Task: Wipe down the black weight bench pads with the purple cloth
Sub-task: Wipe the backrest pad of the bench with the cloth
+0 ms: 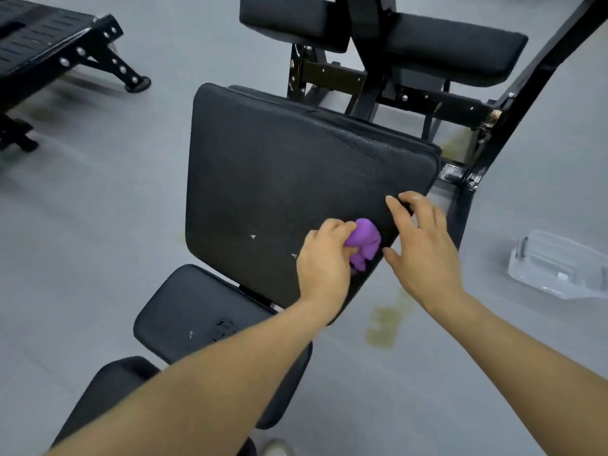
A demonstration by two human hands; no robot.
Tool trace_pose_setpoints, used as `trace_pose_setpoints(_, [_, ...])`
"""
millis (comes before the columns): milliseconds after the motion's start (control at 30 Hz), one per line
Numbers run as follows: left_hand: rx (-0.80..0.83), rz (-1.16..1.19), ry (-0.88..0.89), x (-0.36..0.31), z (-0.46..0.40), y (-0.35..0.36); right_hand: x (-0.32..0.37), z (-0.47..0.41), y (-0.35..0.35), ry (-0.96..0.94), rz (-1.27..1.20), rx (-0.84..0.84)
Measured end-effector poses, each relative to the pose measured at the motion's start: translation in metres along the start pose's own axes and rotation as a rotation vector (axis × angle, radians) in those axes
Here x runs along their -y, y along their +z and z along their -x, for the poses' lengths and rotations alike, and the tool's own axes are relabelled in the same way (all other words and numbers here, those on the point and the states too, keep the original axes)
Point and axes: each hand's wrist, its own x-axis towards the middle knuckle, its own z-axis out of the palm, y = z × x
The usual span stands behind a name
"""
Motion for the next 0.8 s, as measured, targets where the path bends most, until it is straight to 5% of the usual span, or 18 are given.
trace_pose_setpoints(200, [-0.27,0.213,-0.306,-0.008,-0.06,-0.015,-0.005,-0.006,-0.007,0.075,-0.046,-0.016])
trace_pose_setpoints(333, [-0.124,0.015,-0.023,-0.016,-0.018,0.015,-0.004,0.008,-0.002,0.074,-0.074,-0.005])
trace_pose_setpoints(467, [0.056,-0.04,0.024,-0.008,-0.012,0.017,-0.006,0.012,-0.009,0.07,-0.06,0.036])
trace_pose_setpoints(667, [-0.144,0.06,-0.053,-0.039,-0.061,-0.002,-0.006,-0.008,-0.019,0.076,-0.079,-0.02])
trace_pose_setpoints(800, [-0.086,-0.03,0.096,-0.038,-0.031,0.006,-0.007,0.0,-0.013,0.079,-0.085,-0.005])
